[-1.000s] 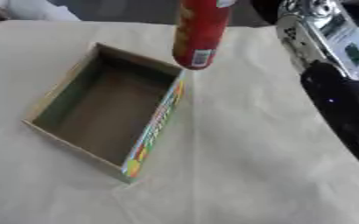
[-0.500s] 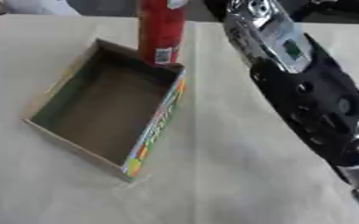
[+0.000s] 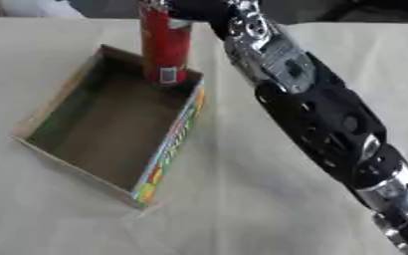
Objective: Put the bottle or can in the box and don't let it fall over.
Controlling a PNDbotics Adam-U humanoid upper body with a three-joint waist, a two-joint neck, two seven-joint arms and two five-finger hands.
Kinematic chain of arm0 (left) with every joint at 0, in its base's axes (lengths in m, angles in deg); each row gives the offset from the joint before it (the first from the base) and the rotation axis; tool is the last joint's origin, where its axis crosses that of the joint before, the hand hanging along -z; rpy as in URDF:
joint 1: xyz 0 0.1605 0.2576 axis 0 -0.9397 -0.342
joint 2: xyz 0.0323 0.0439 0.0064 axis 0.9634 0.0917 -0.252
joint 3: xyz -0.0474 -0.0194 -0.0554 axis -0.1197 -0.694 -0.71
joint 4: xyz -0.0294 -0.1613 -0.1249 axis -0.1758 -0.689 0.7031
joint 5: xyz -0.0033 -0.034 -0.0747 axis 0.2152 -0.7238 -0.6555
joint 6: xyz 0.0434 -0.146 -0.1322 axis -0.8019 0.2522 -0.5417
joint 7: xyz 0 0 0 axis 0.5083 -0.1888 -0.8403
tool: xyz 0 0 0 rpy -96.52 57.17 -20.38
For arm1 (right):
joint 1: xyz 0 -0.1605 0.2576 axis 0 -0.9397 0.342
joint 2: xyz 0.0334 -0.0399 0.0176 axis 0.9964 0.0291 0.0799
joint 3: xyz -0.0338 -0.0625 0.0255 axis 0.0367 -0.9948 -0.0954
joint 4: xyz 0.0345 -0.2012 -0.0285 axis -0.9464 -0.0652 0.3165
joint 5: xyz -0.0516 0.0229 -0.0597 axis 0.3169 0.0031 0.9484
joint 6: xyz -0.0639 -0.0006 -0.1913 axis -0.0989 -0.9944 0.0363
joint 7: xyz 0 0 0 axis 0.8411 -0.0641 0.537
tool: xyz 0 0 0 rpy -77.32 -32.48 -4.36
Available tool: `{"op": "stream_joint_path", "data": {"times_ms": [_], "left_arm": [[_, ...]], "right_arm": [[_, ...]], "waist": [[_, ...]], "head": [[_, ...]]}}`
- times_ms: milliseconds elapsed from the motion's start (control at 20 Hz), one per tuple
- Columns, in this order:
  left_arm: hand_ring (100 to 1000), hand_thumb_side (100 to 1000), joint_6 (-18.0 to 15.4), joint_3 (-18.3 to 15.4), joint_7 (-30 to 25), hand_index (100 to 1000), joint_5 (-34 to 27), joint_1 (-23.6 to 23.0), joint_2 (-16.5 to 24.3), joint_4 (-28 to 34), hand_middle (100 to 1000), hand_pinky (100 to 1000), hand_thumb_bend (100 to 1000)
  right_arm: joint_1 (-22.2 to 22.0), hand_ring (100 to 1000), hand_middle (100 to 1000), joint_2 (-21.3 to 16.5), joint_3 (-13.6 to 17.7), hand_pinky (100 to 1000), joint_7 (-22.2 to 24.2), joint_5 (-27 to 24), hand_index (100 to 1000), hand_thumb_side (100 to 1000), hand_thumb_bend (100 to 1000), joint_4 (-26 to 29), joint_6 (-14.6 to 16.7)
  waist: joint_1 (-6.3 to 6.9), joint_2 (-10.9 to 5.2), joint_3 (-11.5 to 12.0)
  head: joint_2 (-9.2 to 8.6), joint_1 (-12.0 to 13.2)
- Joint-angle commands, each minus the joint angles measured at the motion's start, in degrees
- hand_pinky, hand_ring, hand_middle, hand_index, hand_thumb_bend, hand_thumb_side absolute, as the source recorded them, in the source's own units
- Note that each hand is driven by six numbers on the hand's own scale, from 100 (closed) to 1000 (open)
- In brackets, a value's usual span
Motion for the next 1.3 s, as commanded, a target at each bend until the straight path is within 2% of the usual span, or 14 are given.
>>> {"op": "stream_joint_path", "data": {"times_ms": [50, 100, 150, 400, 450, 600, 850, 1300], "left_arm": [[749, 602, 0.0, -0.6, 0.2, 736, -0.1, 0.5, 0.9, 0.7, 555, 1000, 102], [749, 603, 0.0, -0.6, 0.3, 736, -0.1, 0.5, 0.9, 0.7, 555, 1000, 102], [749, 603, 0.0, -0.6, 0.3, 736, -0.1, 0.5, 0.9, 0.7, 555, 1000, 102], [749, 603, 0.0, -0.6, 0.3, 736, -0.1, 0.5, 0.9, 0.8, 555, 1000, 102], [749, 604, 0.0, -0.6, 0.3, 736, 0.0, 0.5, 1.0, 0.8, 554, 1000, 101], [749, 606, 0.0, -0.7, 0.3, 736, -0.1, 0.5, 1.0, 0.8, 554, 1000, 100], [749, 606, 0.0, -0.7, 0.3, 736, 0.0, 0.5, 1.0, 0.9, 554, 1000, 100], [749, 606, -0.1, -0.7, 0.2, 736, 0.1, 0.4, 1.2, 1.0, 553, 1000, 100]], "right_arm": [[1.2, 415, 516, -0.1, 0.0, 417, -0.6, -0.4, 451, 100, 284, 0.1, -0.8], [1.2, 458, 562, -0.1, -0.1, 480, -0.6, -0.4, 501, 100, 347, 0.1, -1.0], [1.1, 477, 587, -0.1, -0.1, 511, -0.5, -0.4, 527, 100, 374, 0.3, -1.2], [1.0, 477, 587, -0.1, -0.2, 511, 0.0, -0.2, 527, 100, 374, 0.6, -1.5], [1.0, 818, 920, -0.6, -0.6, 845, 0.4, 0.1, 873, 256, 668, 0.8, -1.8], [0.8, 850, 948, -1.2, -0.7, 869, 2.5, 2.3, 896, 305, 672, 1.1, -3.7], [0.2, 856, 954, -0.6, 0.4, 878, 4.7, 6.6, 900, 337, 649, 0.6, -6.0], [-0.3, 850, 948, -0.9, 1.3, 873, 4.6, 5.3, 893, 294, 637, 1.9, -6.3]], "waist": [[0.19, -1.0, -0.1], [0.15, -1.02, -0.2], [0.13, -1.05, -0.2], [0.1, -1.09, -0.3], [0.02, -1.17, -0.2], [-0.09, -1.24, -0.3], [-0.13, -1.32, -0.3], [-0.05, -1.71, -0.8]], "head": [[-0.81, -1.2], [-0.82, -1.5], [-0.84, -1.7], [-0.88, -1.9], [-0.83, -1.7], [-0.65, -1.5], [-0.28, -1.1], [-0.06, -0.5]]}}
